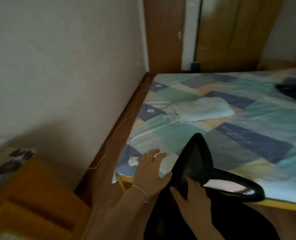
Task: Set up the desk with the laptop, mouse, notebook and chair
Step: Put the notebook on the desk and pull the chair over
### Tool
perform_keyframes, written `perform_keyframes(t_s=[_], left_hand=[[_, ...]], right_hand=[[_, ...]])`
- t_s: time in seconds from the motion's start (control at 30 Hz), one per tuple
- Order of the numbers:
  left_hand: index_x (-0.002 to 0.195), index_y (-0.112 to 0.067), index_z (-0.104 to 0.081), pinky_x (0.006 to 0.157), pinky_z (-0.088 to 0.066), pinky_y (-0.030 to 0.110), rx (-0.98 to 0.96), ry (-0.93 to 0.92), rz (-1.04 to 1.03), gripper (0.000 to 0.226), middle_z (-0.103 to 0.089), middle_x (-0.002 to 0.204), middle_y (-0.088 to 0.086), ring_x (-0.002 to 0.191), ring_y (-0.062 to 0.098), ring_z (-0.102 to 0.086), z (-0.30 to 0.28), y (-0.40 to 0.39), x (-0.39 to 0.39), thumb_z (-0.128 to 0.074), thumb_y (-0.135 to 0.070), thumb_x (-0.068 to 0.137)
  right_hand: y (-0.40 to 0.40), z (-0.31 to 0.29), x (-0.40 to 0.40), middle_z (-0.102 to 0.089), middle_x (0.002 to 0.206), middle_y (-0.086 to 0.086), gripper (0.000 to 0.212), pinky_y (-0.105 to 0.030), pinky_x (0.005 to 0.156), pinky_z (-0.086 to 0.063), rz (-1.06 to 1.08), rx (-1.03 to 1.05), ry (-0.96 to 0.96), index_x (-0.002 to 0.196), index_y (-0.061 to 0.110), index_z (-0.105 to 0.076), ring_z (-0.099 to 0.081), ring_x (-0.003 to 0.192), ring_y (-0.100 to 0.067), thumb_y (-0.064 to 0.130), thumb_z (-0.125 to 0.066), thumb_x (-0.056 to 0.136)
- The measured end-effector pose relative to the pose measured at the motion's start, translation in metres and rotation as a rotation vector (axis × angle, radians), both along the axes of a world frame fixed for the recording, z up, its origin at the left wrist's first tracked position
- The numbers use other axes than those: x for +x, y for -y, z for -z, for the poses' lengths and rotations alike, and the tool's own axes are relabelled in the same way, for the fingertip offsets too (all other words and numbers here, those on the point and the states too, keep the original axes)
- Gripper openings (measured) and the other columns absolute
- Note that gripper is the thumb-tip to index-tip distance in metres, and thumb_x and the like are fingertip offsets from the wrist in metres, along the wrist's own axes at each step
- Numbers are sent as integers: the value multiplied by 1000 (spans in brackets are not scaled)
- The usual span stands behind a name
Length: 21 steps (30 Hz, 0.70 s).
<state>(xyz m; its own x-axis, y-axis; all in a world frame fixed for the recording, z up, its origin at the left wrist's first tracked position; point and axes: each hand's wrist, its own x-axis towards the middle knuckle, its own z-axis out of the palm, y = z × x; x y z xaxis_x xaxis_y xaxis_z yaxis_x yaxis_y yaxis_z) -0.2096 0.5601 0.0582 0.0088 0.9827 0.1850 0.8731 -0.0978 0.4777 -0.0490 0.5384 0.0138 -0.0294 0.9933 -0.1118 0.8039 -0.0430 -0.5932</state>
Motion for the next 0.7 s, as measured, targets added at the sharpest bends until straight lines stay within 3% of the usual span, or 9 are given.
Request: perform_keyframes(t_s=[0.1,0.2,0.3,0.43,0.57,0.7], left_hand=[[133,-25,-45,102,-38,44,-31,-15,195,69,-36,142,2,125,28,-40,21,-54,-6,-41,-62,75],[132,-21,-48,102,-38,38,-24,-41,426,67,-43,137,6,125,27,-41,33,-103,-13,-42,-58,76],[128,-19,-51,97,-42,39,10,-42,656,59,-48,130,8,119,29,-45,33,-129,-25,-47,-50,78],[129,-20,-52,98,-42,39,50,-32,855,59,-48,130,7,121,27,-43,19,-146,-48,-45,-48,78],[131,-25,-50,97,-42,40,93,-45,991,57,-48,130,4,119,26,-42,9,-159,-57,-46,-46,78],[129,-31,-52,96,-41,40,148,-104,1128,54,-49,130,1,118,27,-42,11,-144,-50,-49,-50,78]], right_hand=[[0,1,-16,-42,136,8,74,-35,100,-38,95,-82,-5,138,36,-31,-42,124,-15,76,-40,76],[-4,-8,-36,-46,125,14,66,-28,93,-41,229,-145,-19,124,40,-45,-47,117,-10,75,-49,68],[-7,-22,-58,-54,108,11,46,-28,86,-45,374,-220,-20,106,34,-55,-54,103,-11,60,-58,68],[-7,-45,-83,-61,93,5,29,-27,73,-50,528,-312,-5,91,24,-54,-62,88,-15,43,-62,70],[9,-47,-85,-66,90,5,36,-27,65,-51,599,-340,23,90,23,-60,-64,86,-16,44,-64,61],[43,-48,-75,-67,96,4,41,-34,76,-56,568,-404,26,98,21,-64,-64,85,-14,41,-63,62]])
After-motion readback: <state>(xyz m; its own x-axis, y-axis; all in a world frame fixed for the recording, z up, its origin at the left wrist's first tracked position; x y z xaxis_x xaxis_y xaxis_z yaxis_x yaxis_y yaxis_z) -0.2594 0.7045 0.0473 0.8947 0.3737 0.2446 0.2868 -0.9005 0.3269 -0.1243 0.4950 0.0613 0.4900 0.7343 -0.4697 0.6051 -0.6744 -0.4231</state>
